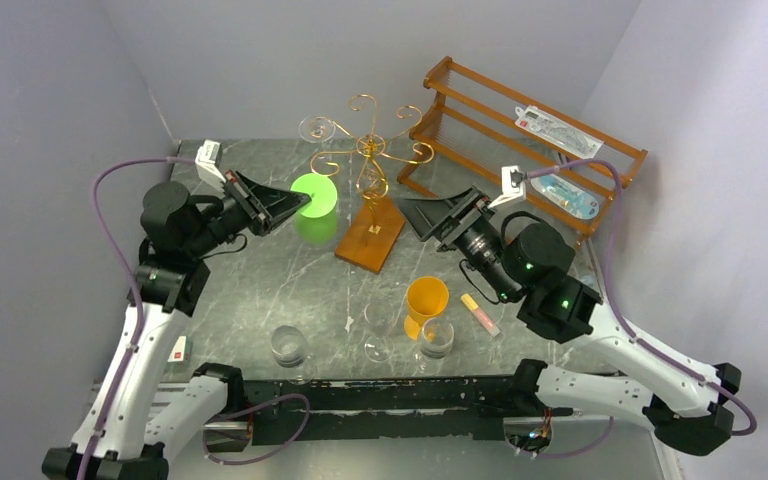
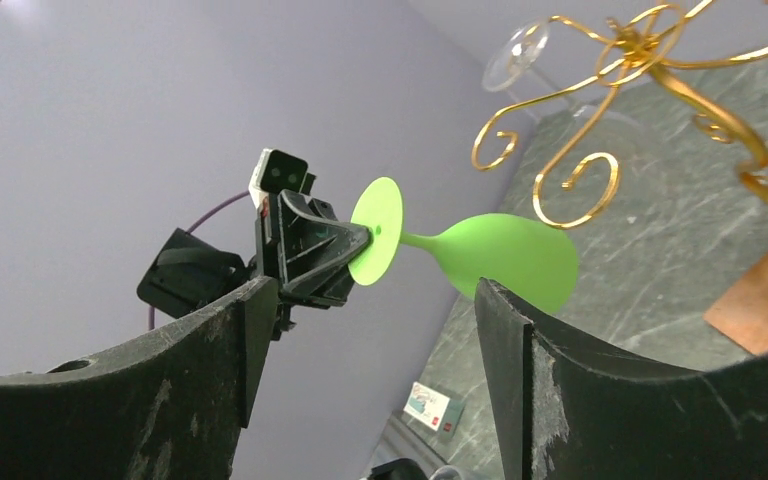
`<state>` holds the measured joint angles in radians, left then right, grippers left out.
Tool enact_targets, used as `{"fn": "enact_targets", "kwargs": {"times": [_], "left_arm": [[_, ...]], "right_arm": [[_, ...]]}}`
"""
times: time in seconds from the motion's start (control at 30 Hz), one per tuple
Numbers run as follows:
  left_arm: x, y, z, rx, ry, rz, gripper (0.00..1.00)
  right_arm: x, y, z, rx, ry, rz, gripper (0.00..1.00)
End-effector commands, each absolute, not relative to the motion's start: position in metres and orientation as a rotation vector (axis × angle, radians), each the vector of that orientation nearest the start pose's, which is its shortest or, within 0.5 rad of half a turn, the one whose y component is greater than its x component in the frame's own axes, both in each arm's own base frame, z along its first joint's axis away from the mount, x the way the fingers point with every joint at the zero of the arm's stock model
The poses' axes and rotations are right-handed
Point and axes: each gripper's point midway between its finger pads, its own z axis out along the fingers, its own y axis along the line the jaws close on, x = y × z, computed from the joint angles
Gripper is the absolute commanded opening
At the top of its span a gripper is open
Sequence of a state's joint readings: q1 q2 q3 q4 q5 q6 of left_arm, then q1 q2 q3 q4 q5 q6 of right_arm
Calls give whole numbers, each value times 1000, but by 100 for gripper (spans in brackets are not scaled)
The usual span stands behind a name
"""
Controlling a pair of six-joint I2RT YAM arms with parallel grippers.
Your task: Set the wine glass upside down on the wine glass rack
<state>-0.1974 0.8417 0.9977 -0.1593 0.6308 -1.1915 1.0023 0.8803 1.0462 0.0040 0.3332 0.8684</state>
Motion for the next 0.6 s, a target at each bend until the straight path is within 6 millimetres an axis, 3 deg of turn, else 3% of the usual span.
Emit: {"fn": "enact_targets", "kwargs": {"times": [0.0, 0.1, 0.33, 0.57], "left_arm": [[253, -190, 408, -351, 1731, -1573, 5], [263, -195, 413, -363, 1699, -1563, 5], [275, -228, 416, -431, 1618, -1678, 5], [295, -227, 409, -504, 1596, -1600, 5]], "right_arm": [[214, 243, 418, 278, 1535, 1173, 76], [210, 236, 416, 275, 1530, 1170, 72], [205, 225, 411, 302, 1532, 1172, 71], [204, 215, 415, 323, 1511, 1154, 71]]}}
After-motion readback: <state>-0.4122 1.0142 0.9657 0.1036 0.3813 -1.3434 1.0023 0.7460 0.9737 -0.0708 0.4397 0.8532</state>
